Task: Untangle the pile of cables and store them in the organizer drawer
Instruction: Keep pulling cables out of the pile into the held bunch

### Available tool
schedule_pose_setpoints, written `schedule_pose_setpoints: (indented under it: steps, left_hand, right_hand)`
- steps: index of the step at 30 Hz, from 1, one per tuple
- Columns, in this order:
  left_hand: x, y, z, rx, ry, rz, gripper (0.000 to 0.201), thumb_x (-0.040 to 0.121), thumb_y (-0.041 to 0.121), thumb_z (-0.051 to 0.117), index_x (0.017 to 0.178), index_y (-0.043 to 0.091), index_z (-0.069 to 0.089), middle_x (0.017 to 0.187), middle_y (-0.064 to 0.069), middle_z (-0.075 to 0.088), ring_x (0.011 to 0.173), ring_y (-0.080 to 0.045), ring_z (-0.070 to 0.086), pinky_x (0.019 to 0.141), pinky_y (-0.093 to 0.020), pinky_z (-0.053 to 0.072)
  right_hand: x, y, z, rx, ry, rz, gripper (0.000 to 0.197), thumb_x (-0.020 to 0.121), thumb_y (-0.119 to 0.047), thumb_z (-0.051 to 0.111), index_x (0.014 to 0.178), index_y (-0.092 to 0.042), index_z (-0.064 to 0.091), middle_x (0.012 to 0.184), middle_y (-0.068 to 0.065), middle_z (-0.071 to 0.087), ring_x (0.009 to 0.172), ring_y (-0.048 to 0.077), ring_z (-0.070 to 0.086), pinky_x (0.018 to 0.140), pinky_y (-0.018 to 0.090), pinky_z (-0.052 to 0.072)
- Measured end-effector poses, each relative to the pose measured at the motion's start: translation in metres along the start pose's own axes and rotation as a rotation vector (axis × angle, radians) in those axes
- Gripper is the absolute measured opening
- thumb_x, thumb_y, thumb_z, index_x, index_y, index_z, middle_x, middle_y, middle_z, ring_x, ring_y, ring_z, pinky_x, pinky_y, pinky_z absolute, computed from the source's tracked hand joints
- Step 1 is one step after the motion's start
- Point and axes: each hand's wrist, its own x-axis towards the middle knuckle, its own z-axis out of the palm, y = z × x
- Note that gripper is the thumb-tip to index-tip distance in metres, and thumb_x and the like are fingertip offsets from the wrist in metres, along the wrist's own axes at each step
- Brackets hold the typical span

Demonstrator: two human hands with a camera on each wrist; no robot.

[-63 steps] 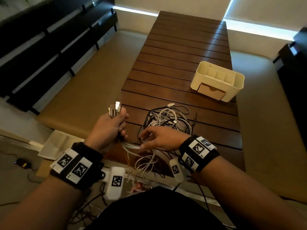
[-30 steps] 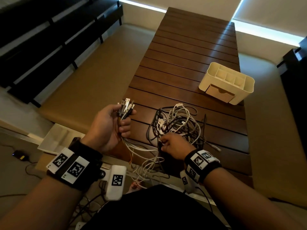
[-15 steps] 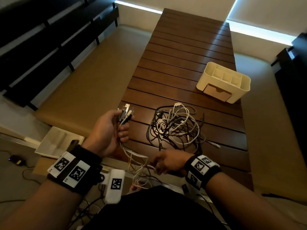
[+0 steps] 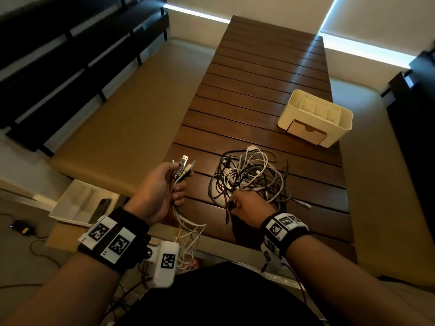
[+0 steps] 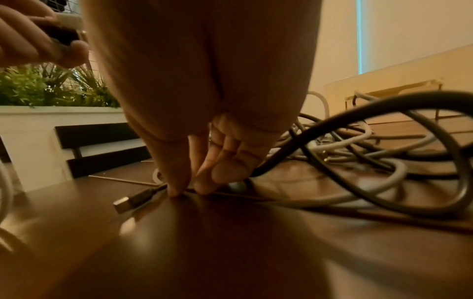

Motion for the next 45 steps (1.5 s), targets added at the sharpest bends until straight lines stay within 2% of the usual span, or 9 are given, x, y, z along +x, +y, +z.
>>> schedule_pose_setpoints:
  steps: [3, 7, 15, 23, 30, 36, 40, 42, 45]
  left_hand:
    - [-0.001, -0.001, -0.002, -0.001, 0.002, 0.012, 0.043, 0.102, 0.037, 0.033, 0.105, 0.003, 0.06, 0.057, 0.001, 0.029, 0.046, -0.012, 0.026, 0.046, -0.027, 0.025]
    - [-0.002, -0.001, -0.004, -0.007, 0.004, 0.03, 0.043, 0.102, 0.037, 0.033, 0.108, 0.002, 0.058, 0.057, 0.001, 0.029, 0.045, -0.012, 0.027, 0.045, -0.026, 0.026]
    - [0.0, 0.0, -0.001, 0.009, 0.013, 0.037, 0.043, 0.102, 0.037, 0.032, 0.109, 0.003, 0.058, 0.057, 0.002, 0.029, 0.046, -0.012, 0.025, 0.047, -0.027, 0.024]
    - [0.007, 0.003, -0.002, 0.004, 0.025, 0.039, 0.043, 0.102, 0.036, 0.031, 0.106, 0.003, 0.058, 0.056, 0.002, 0.029, 0.046, -0.012, 0.026, 0.047, -0.027, 0.024]
    - [0.016, 0.005, 0.011, 0.02, 0.01, 0.016, 0.039, 0.103, 0.035, 0.032, 0.111, 0.005, 0.055, 0.055, 0.002, 0.03, 0.045, -0.012, 0.027, 0.045, -0.026, 0.026]
    - [0.02, 0.005, 0.016, 0.021, 0.004, 0.0, 0.038, 0.102, 0.036, 0.033, 0.114, 0.005, 0.052, 0.054, 0.002, 0.031, 0.044, -0.012, 0.027, 0.046, -0.026, 0.025]
    - [0.017, 0.005, 0.011, 0.0, 0.021, 0.005, 0.039, 0.102, 0.035, 0.032, 0.111, 0.004, 0.054, 0.055, 0.002, 0.029, 0.044, -0.012, 0.027, 0.046, -0.026, 0.025]
    - [0.017, 0.004, 0.006, -0.007, 0.029, 0.007, 0.039, 0.102, 0.036, 0.032, 0.109, 0.004, 0.054, 0.055, 0.002, 0.029, 0.044, -0.012, 0.027, 0.046, -0.026, 0.025]
    - [0.018, 0.004, 0.003, -0.013, 0.033, 0.012, 0.04, 0.102, 0.036, 0.032, 0.106, 0.004, 0.056, 0.056, 0.002, 0.029, 0.046, -0.012, 0.025, 0.046, -0.026, 0.024]
  right_hand:
    - [0.0, 0.0, -0.006, -0.067, -0.035, -0.002, 0.009, 0.092, -0.022, 0.061, 0.099, -0.02, 0.068, 0.104, 0.004, 0.066, 0.094, 0.023, 0.063, 0.084, 0.04, 0.056]
    - [0.006, -0.015, -0.018, 0.215, 0.208, -0.047, 0.01, 0.094, -0.022, 0.063, 0.102, -0.018, 0.068, 0.099, -0.002, 0.066, 0.087, 0.013, 0.062, 0.077, 0.031, 0.054]
    - [0.047, -0.036, -0.029, 0.719, 0.135, 0.15, 0.058, 0.091, -0.024, 0.07, 0.143, -0.022, 0.044, 0.133, -0.005, 0.056, 0.107, 0.016, 0.063, 0.089, 0.035, 0.057]
    - [0.043, -0.029, -0.045, 0.93, 0.166, 0.179, 0.045, 0.09, -0.022, 0.072, 0.13, -0.016, 0.053, 0.093, 0.006, 0.068, 0.071, 0.012, 0.061, 0.064, 0.027, 0.05]
    - [0.047, -0.033, -0.041, 0.644, 0.083, 0.141, 0.055, 0.085, -0.043, 0.075, 0.129, -0.019, 0.053, 0.109, -0.002, 0.066, 0.092, 0.011, 0.067, 0.073, 0.029, 0.055]
    - [0.054, -0.049, -0.022, 0.002, -0.061, 0.004, 0.038, 0.085, -0.046, 0.074, 0.098, -0.013, 0.059, 0.103, 0.005, 0.058, 0.09, 0.021, 0.057, 0.073, 0.035, 0.049]
    - [0.051, -0.038, -0.03, 0.176, -0.068, -0.011, 0.017, 0.092, -0.023, 0.068, 0.106, -0.013, 0.069, 0.109, 0.005, 0.066, 0.099, 0.022, 0.063, 0.079, 0.032, 0.054]
    - [0.04, -0.03, -0.042, 0.333, -0.138, -0.016, 0.017, 0.091, -0.024, 0.072, 0.106, -0.019, 0.072, 0.106, -0.002, 0.069, 0.094, 0.014, 0.065, 0.073, 0.022, 0.049]
    - [0.021, -0.015, -0.063, 0.382, -0.267, -0.021, 0.013, 0.087, -0.029, 0.075, 0.1, -0.028, 0.074, 0.103, -0.006, 0.071, 0.098, 0.015, 0.067, 0.086, 0.029, 0.052]
